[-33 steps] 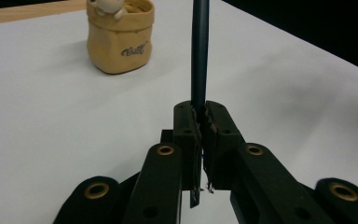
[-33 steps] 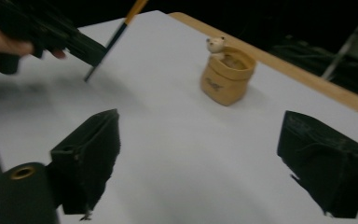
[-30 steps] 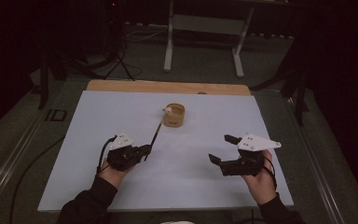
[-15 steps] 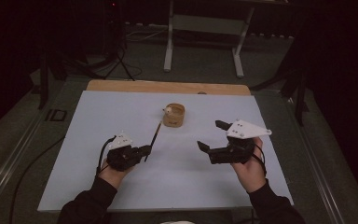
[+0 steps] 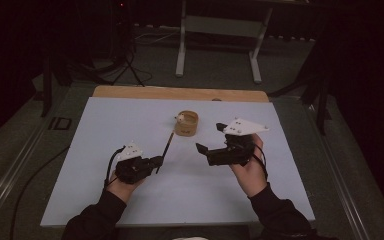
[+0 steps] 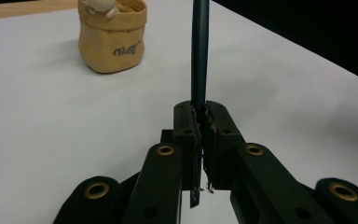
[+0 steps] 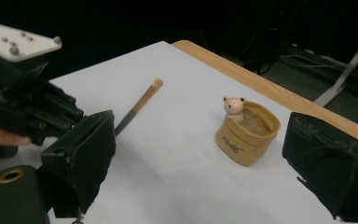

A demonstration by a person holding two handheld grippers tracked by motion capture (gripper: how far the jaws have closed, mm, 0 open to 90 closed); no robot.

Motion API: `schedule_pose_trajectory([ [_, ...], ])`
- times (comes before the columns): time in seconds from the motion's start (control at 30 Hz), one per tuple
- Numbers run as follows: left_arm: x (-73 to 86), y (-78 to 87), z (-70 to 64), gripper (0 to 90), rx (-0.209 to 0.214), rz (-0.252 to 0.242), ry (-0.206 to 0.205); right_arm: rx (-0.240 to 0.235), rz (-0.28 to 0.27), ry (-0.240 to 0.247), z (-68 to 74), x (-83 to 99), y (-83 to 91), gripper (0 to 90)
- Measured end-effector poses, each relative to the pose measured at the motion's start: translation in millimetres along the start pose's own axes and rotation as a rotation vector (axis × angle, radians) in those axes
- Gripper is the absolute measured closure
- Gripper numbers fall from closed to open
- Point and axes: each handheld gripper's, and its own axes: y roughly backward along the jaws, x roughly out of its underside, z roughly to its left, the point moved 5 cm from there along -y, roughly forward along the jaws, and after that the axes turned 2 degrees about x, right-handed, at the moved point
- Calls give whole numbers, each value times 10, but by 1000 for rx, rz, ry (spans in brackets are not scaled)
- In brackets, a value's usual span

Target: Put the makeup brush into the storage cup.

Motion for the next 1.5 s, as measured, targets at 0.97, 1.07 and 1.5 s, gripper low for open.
schedule_pose_trajectory([
  [0.97, -58, 42, -61, 852, 4, -55, -15, -116, 39, -356, 389, -85, -617, 194],
  [1.07, -64, 50, -65, 852, 4, -63, -13, -138, 53, -371, 409, -66, -659, 263],
  [1.5, -75, 48, -129, 852, 27, -68, -43, -174, 57, -367, 433, -45, -753, 539],
])
